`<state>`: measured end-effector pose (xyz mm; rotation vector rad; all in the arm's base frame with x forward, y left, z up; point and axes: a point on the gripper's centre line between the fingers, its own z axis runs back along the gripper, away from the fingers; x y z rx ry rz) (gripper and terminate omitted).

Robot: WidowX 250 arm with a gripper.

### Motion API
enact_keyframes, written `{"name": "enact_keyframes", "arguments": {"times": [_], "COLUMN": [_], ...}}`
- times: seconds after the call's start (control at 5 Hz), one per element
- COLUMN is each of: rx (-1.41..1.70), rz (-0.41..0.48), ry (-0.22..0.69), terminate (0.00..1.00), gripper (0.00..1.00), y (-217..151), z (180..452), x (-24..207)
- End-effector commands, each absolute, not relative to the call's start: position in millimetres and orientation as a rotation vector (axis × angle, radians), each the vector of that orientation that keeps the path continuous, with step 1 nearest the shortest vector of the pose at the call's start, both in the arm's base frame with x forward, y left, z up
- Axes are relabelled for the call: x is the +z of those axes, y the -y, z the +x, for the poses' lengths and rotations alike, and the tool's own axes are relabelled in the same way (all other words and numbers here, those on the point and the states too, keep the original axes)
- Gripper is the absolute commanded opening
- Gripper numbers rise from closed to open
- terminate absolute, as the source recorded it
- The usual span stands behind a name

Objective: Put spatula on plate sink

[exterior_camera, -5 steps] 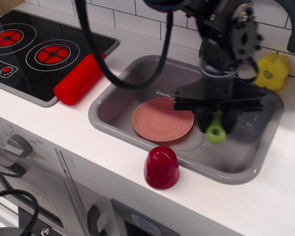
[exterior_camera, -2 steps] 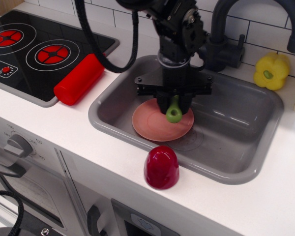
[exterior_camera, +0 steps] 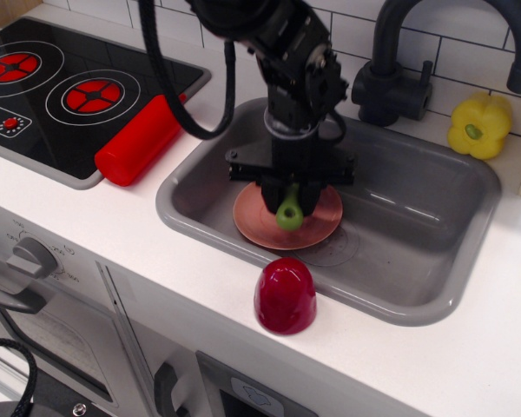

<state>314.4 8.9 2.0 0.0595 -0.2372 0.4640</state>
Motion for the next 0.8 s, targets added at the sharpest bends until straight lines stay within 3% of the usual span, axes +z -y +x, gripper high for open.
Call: {"name": "enact_keyframes", "arguments": {"times": [0.0, 0.2, 0.6], "rx": [0.452, 0.478, 0.466], "rz": [0.078, 0.058, 0.039], "ry": [0.218, 0.204, 0.358], "terminate": [0.00, 0.00, 0.00], "gripper": [1.00, 1.00, 1.00], "y": [-11.1, -14.1, -16.5], "z": [312.0, 315.2, 324.2], "x": [10.3, 22.1, 85.5]}}
